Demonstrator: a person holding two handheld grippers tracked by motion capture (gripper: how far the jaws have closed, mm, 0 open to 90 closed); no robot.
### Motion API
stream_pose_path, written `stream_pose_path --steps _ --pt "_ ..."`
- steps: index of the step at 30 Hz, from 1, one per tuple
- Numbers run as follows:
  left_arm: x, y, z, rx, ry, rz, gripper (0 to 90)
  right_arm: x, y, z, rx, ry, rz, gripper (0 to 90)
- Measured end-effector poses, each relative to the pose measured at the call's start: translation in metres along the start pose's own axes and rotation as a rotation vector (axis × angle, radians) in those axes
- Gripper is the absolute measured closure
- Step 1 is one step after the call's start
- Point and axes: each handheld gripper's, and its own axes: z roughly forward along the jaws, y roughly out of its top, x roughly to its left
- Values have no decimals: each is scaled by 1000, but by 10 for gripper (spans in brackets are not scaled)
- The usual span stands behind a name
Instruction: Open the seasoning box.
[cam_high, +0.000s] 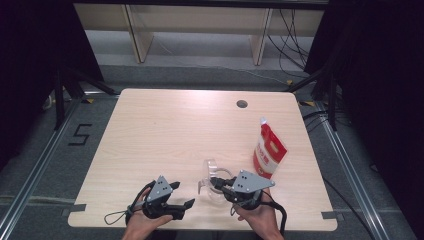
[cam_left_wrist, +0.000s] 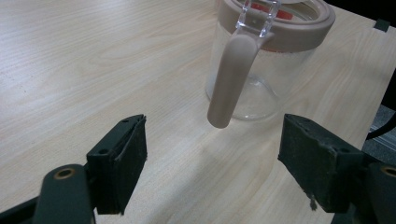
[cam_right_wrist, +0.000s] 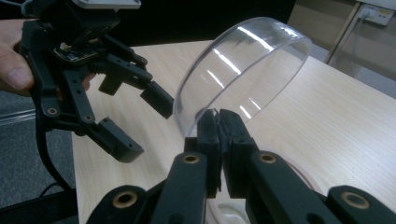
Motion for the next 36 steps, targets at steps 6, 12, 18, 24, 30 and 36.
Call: stream_pose_path --steps 6,12,18,24,30,36 --pt "1 0 0 -4 4 9 230 3 0 3 6 9 16 875" --pt "2 0 0 -4 -2 28 230 7 1 6 -8 18 3 867" --pt "2 1 -2 -6 12 17 230 3 0 -5 -11 -9 13 794" --pt "2 -1 -4 -2 20 16 227 -1 -13 -33 -23 -74 44 710" --pt "4 -4 -4 7 40 7 226 -7 -31 -62 -20 -166 81 580" --pt "5 -4 -2 22 38 12 226 -12 -47 -84 -43 -309 183 463"
